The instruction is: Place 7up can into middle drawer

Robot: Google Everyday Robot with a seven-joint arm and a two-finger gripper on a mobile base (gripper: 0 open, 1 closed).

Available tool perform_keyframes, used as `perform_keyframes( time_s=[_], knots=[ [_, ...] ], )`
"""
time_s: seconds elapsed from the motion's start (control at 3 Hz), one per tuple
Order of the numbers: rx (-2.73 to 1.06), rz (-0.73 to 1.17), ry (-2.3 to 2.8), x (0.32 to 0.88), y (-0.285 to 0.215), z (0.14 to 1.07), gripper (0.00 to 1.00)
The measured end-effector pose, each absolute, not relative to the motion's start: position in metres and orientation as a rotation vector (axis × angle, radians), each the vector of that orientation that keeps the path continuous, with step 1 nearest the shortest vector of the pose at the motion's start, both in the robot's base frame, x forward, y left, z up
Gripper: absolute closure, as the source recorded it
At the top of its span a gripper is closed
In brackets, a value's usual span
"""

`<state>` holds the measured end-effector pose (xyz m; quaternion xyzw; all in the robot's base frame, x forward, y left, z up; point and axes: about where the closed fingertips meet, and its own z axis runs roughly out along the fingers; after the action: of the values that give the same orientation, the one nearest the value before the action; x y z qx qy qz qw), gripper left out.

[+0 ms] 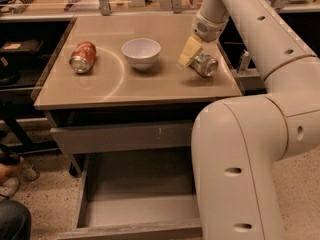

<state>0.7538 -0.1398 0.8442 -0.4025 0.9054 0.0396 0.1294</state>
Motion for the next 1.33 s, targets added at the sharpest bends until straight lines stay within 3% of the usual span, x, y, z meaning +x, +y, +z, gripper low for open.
perform_keyframes(
  time_s=[0.33, 1.33],
  knots=[
    [-1.177, 0.103, 2.668, 0.7551, -0.1528, 0.8247, 0.02],
    [-1.189, 0.087, 2.674, 0.7553, -0.1617, 0.8178, 0.71]
  ],
)
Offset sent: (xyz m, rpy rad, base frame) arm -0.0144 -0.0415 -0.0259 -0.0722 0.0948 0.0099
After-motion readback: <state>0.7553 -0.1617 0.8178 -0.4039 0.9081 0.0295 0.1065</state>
